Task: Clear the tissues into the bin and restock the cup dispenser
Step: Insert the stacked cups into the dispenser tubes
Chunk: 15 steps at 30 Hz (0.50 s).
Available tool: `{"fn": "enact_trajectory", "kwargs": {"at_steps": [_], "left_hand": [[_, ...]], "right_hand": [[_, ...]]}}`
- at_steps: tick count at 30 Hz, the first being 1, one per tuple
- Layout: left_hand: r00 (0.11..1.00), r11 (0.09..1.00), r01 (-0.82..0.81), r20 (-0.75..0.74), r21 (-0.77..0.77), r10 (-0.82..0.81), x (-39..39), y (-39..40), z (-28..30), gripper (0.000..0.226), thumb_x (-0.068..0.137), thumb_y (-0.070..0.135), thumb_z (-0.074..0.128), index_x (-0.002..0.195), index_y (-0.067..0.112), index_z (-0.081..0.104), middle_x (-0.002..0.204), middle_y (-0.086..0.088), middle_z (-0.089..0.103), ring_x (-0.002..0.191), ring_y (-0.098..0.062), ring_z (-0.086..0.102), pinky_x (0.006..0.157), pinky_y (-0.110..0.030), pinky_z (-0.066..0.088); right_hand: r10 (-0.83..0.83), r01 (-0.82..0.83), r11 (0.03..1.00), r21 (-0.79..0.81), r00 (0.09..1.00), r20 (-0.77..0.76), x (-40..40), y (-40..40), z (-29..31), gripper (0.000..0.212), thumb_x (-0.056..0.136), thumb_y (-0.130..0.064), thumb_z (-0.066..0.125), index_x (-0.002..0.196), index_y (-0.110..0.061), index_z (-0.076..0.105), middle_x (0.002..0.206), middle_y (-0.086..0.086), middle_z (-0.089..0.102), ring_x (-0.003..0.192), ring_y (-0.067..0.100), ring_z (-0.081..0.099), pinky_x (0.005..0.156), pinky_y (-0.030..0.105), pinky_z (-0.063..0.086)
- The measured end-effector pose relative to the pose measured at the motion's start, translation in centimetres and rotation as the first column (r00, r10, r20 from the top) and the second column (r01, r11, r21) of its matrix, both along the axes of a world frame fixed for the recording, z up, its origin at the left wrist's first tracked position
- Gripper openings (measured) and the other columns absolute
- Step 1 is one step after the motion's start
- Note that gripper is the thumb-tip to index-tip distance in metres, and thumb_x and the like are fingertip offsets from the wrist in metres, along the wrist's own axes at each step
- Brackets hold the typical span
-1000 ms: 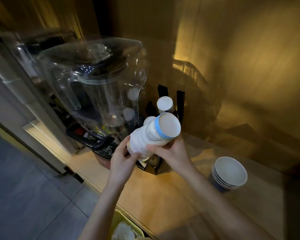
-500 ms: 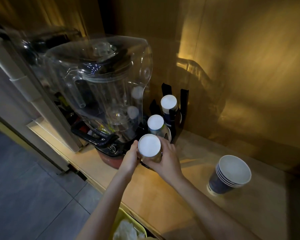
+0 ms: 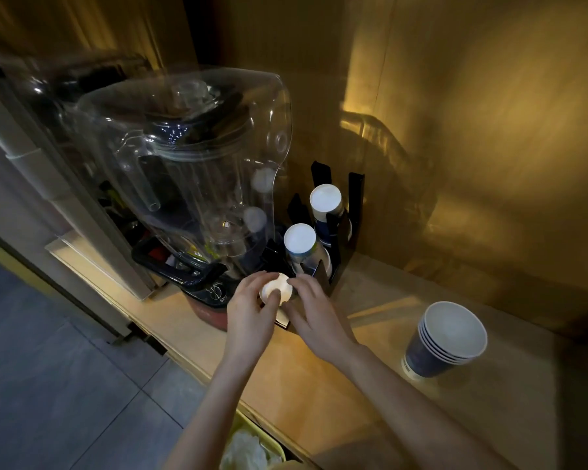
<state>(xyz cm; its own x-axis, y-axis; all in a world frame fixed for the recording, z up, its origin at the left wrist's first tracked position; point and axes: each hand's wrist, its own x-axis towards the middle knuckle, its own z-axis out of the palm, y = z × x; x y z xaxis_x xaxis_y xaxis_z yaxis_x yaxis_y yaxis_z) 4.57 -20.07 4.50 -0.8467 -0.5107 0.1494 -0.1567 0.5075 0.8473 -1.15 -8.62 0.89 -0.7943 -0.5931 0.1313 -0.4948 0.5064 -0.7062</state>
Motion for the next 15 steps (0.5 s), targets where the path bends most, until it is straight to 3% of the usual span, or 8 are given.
{"fn": "enact_trajectory", "kwargs": {"at_steps": [2,5,11,13,15], "left_hand": [[0.995,0.996,0.044,0.089,-0.083,-0.036,-0.2,0.2,-0.7,0.030,0.088,0.013,0.056,0.117,0.012,0.061,0.128,-0.005,0.058,0.116,-0.016,0.053,0.095,-0.026,0.040],[0.960,0.989,0.127,0.262,-0.078,-0.103,-0.4,0.5,-1.7,0.037,0.092,0.021,0.050,0.127,0.008,0.053,0.135,-0.010,0.054,0.122,-0.026,0.051,0.096,-0.028,0.037],[0.919,0.971,0.226,0.347,-0.076,-0.187,-0.4,1.0,-2.6,0.041,0.096,0.029,0.039,0.130,0.009,0.050,0.145,-0.011,0.044,0.137,-0.022,0.034,0.109,-0.032,0.030],[0.917,0.970,0.218,0.363,-0.107,-0.166,-0.7,0.9,-2.4,0.041,0.096,0.030,0.039,0.127,0.008,0.053,0.141,-0.013,0.048,0.132,-0.025,0.041,0.106,-0.034,0.035],[0.929,0.962,0.202,0.346,-0.182,-0.130,-1.0,1.1,-1.7,0.039,0.095,0.031,0.041,0.122,0.007,0.057,0.131,-0.014,0.056,0.120,-0.029,0.052,0.097,-0.037,0.044]], "right_hand": [[0.017,-0.017,0.999,0.046,1.000,-0.008,0.0,0.1,-0.3,0.044,0.097,-0.035,0.038,0.137,-0.018,0.033,0.146,-0.001,0.035,0.127,0.019,0.043,0.097,0.038,0.044],[0.036,-0.038,0.994,0.106,0.999,0.024,-0.1,0.4,-0.8,0.044,0.097,-0.030,0.036,0.139,-0.017,0.031,0.147,0.001,0.035,0.129,0.021,0.042,0.099,0.038,0.042],[0.034,-0.047,0.997,0.060,0.980,0.198,-0.3,1.0,-1.2,0.044,0.097,-0.033,0.033,0.140,-0.023,0.029,0.147,0.000,0.037,0.130,0.020,0.040,0.100,0.033,0.039],[-0.005,0.009,1.000,-0.015,0.962,0.272,-0.5,1.6,-1.2,0.041,0.097,-0.038,0.034,0.135,-0.024,0.039,0.137,0.000,0.048,0.122,0.018,0.047,0.092,0.026,0.042],[-0.040,0.075,0.992,-0.099,0.946,0.321,-0.7,2.8,-1.1,0.030,0.095,-0.036,0.040,0.119,-0.025,0.054,0.112,-0.001,0.060,0.104,0.014,0.057,0.074,0.012,0.044]]}}
